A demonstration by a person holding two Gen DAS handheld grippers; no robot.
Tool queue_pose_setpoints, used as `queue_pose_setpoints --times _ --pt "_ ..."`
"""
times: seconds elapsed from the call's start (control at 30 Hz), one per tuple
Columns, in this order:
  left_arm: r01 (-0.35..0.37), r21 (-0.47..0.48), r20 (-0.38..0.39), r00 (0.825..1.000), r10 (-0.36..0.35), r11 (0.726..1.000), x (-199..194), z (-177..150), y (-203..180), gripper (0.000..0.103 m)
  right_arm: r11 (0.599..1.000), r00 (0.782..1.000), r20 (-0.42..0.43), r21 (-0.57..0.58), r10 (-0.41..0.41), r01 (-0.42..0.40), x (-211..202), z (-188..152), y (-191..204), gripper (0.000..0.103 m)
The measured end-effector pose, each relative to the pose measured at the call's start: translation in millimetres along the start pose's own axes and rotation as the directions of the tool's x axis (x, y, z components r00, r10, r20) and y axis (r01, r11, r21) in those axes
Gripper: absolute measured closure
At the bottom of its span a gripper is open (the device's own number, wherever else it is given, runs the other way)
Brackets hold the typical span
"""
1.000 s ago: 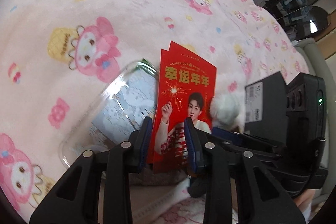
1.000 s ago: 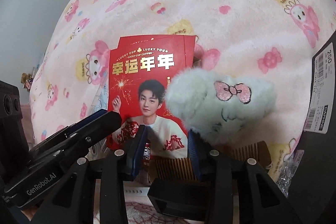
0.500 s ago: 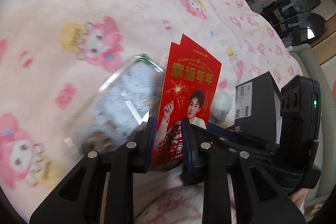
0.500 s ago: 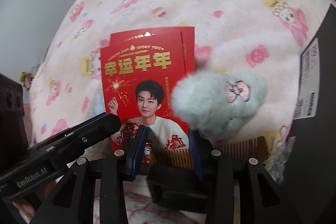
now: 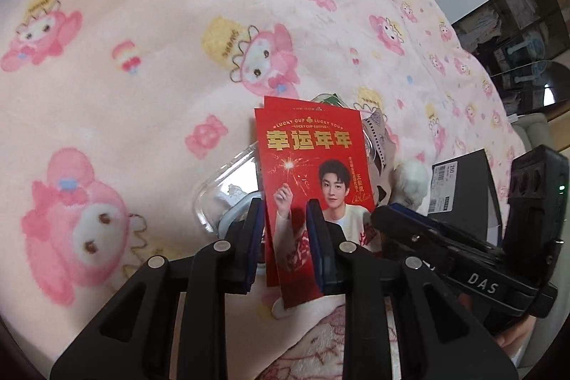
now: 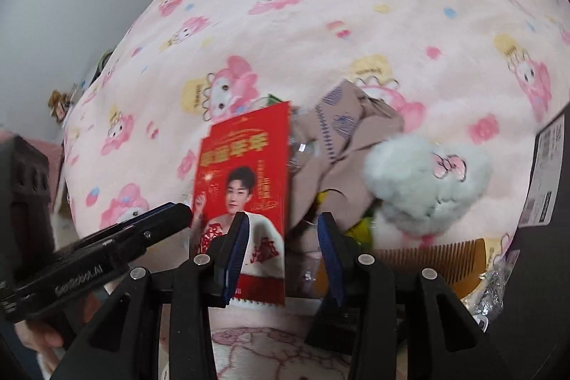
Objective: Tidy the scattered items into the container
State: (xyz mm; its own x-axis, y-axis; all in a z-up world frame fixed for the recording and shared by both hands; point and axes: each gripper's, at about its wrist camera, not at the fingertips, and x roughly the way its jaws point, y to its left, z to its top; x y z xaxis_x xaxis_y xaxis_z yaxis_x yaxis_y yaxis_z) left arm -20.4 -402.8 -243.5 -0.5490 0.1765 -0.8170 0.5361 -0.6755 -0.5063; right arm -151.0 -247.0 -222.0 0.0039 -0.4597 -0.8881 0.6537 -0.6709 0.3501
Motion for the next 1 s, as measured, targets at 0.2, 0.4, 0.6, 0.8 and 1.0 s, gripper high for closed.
queue_pose_setpoints --times 0.2,0.4,0.6,0.8,1.0 --pt "-0.02 0.033 0.008 1.0 0.019 0.999 15 18 -3 0.08 0.994 0.991 -0.075 -0.008 0.109 -0.11 16 -2 9 0.066" --pt "0.005 0.018 -0.006 1.0 -0.005 1.0 12 17 0 0.062 0.998 0.997 -0.037 -0.025 0.061 -0.062 14 -3 16 0.066" --pt "0.035 0.021 -0.038 0.999 -0.035 0.999 18 15 -3 0.063 0.997 0.996 -0.057 -0.01 0.074 -0.074 22 0 12 0.08" --pt "0.165 0.028 -0.026 0.986 -0.164 0.986 -14 3 -27 0.063 0.999 0.998 0.045 -0.017 0.047 -0.046 -29 -11 10 0.083" --pt "0.271 0.136 -0.017 0.962 -0.271 0.953 -54 -17 -82 0.063 0.999 0.982 0.181 -0.014 0.046 -0.044 -102 -43 5 0.083"
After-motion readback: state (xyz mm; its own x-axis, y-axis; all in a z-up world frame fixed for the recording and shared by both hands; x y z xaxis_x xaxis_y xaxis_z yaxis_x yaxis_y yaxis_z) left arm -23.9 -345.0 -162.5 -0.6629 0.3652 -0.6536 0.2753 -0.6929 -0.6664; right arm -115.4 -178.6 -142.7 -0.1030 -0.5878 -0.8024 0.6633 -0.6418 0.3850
